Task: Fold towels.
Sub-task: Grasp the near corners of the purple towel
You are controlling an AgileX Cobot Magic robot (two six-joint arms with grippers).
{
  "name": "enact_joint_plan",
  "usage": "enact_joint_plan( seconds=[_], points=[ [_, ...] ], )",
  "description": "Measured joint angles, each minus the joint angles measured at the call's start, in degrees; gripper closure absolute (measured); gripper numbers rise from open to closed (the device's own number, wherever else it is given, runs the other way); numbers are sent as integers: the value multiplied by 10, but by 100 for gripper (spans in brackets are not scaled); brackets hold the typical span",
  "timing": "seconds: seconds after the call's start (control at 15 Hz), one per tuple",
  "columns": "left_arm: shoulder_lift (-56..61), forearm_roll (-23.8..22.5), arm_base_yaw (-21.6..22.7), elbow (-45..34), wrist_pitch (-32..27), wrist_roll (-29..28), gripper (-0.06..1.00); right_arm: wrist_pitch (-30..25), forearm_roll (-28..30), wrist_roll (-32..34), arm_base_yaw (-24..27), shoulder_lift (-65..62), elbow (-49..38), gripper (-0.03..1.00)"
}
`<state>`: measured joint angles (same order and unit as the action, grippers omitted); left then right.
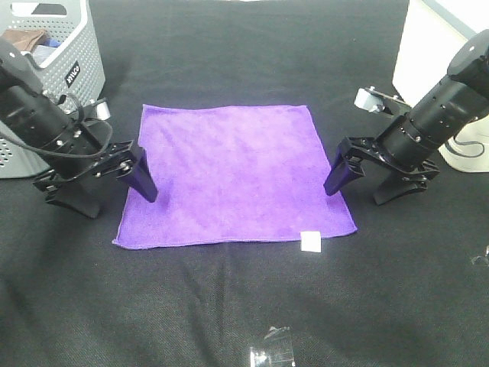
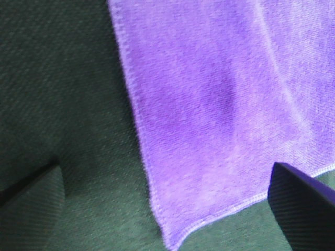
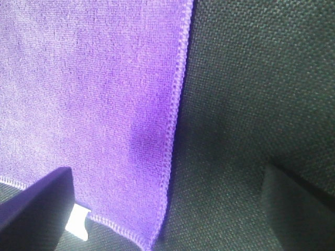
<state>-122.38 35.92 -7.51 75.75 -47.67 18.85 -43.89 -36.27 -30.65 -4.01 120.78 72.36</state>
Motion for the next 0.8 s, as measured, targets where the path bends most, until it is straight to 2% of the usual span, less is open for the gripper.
enact_joint_plan(
  seconds=[0.27,0.53,0.73,0.8],
  points=[
    [-1,17,-40,0,9,0,-1,0,-2,5,-15,0,1,5],
    [-11,36,-78,4,19,-14,11,17,-4,19,-92,3,1,14],
    [-14,39,-84,4,21,-33,21,40,6,19,-118,7,1,27],
    [-16,39,-85,4,21,-36,27,41,22,19,-118,7,1,37]
  ],
)
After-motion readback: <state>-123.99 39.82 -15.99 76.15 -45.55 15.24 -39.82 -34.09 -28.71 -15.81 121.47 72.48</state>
